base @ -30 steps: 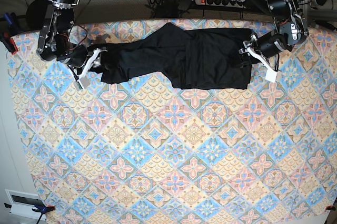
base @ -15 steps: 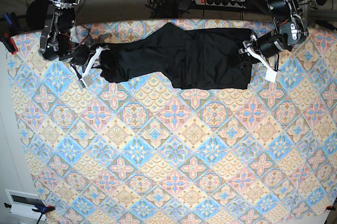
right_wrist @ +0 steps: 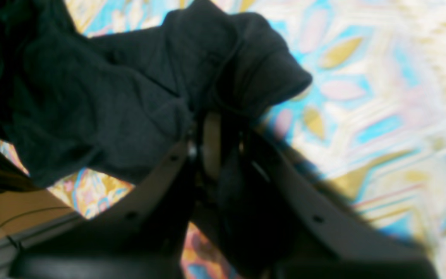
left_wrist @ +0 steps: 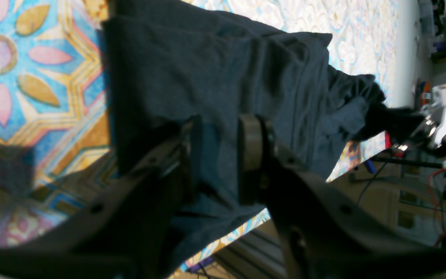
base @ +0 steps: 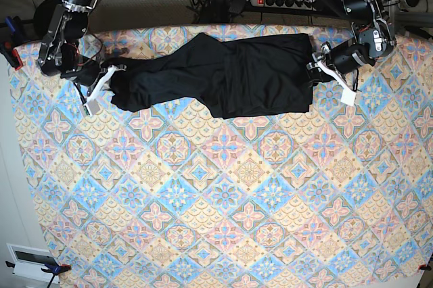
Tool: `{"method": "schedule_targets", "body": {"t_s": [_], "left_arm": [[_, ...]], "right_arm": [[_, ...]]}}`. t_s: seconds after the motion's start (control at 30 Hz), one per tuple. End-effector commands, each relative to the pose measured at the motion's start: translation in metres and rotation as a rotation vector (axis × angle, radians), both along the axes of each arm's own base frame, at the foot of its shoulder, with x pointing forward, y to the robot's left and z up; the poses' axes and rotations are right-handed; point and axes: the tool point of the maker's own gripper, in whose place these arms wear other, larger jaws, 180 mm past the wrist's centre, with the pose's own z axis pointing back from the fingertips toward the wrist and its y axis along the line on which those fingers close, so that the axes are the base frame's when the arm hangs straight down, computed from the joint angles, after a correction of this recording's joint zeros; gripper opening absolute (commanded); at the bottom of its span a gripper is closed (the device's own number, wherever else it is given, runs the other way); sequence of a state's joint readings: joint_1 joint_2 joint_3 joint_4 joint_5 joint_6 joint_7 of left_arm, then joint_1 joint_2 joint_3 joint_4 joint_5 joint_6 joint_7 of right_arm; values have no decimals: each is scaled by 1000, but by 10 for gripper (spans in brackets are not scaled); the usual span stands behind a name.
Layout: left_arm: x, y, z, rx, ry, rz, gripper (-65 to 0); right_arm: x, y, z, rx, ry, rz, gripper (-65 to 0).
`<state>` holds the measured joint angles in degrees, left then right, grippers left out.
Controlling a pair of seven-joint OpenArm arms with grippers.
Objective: Layout the t-shirt on the table in an organized manner, then fold the t-shirt properly
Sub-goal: 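Grasp the strip end with the right gripper and drag it toward the left gripper, then fold the held strip end with the right gripper over onto the shirt middle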
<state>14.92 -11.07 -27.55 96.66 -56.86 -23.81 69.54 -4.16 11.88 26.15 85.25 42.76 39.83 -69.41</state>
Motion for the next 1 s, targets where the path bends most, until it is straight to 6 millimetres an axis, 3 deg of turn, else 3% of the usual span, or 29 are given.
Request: {"method": "schedule_targets", "body": {"t_s": [0.0, 0.3, 0.53, 0.6, 0.63, 0.87, 0.97], "left_arm": [[9, 3, 11, -10, -53, 17, -513], [10, 2, 12, -11, -64, 27, -513], [10, 1, 11, -9, -61, 26, -513], [10, 1, 11, -9, -61, 26, -513], [10, 1, 11, -9, -61, 26, -513], [8, -8, 8, -15, -53, -5, -513], [7, -14, 7, -20, -48, -21, -513]], "right_arm": [[32, -5, 30, 8, -120, -12, -647], [61, -49, 52, -35, -171, -78, -647], [62, -49, 56, -34, -180, -73, -647], [66, -45, 65, -46, -213, -58, -647], [68, -39, 71, -48, -235, -46, -647], [78, 59, 96, 82, -342, 108, -647], [86, 85, 108, 118, -380, 149, -647]]}}
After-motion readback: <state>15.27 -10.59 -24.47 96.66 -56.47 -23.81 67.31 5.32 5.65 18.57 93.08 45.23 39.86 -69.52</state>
